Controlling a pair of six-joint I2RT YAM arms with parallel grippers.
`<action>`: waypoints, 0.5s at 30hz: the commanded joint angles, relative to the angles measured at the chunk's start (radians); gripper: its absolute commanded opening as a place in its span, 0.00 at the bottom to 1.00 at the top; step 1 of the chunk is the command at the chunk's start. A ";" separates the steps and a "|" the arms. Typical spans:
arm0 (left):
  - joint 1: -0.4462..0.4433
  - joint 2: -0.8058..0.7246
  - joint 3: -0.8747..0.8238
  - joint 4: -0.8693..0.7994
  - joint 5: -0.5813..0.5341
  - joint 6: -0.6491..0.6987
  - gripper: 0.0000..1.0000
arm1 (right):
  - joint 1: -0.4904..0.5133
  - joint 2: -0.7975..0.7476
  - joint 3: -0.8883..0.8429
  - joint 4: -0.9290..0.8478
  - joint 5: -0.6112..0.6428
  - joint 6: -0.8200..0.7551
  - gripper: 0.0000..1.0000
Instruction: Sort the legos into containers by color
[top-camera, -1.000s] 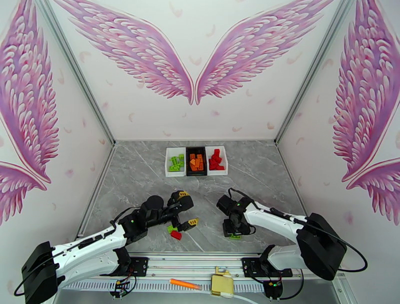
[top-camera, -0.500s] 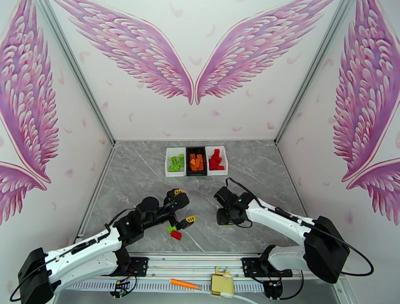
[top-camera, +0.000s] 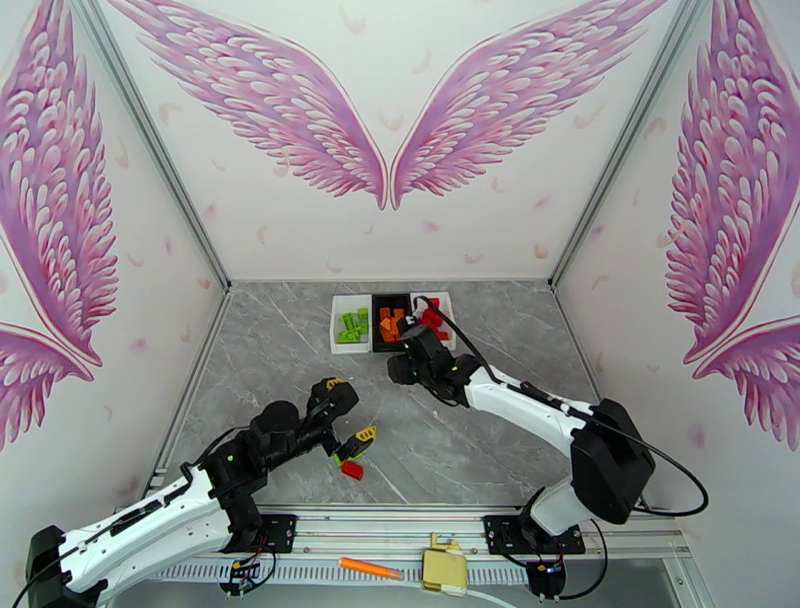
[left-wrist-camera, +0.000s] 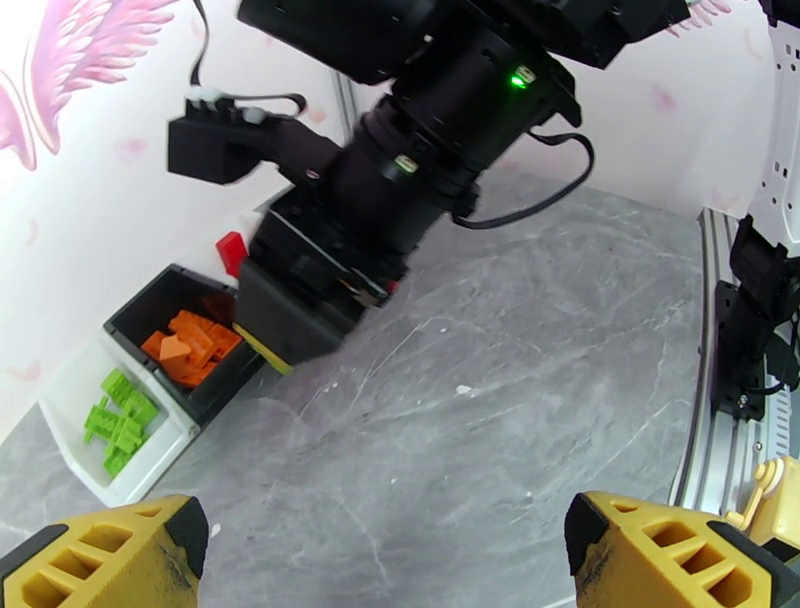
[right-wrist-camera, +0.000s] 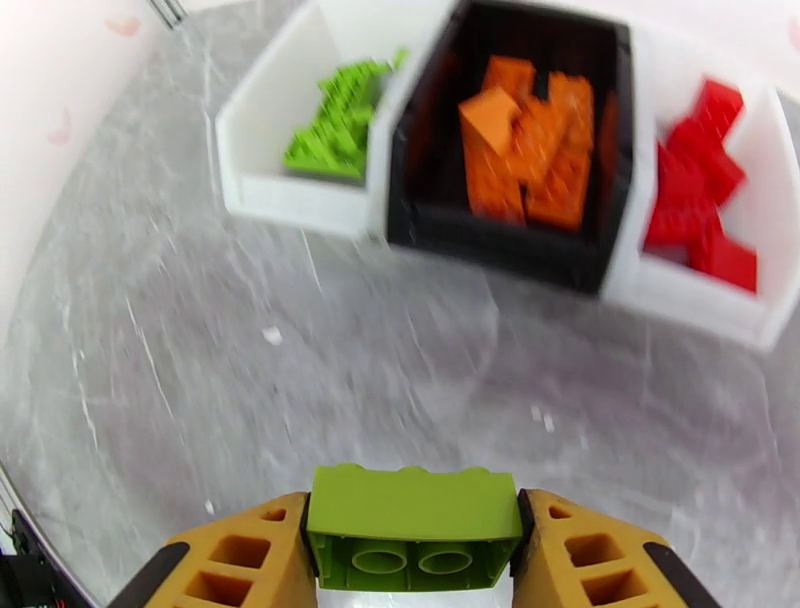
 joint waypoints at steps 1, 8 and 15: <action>0.002 -0.013 0.009 -0.054 -0.063 -0.031 0.99 | 0.009 0.108 0.119 0.132 0.013 -0.081 0.43; 0.002 -0.018 -0.017 -0.024 -0.043 -0.060 0.99 | 0.004 0.376 0.365 0.189 0.053 -0.114 0.41; 0.003 -0.018 -0.013 -0.053 -0.074 -0.057 0.99 | -0.020 0.604 0.607 0.154 0.018 -0.091 0.41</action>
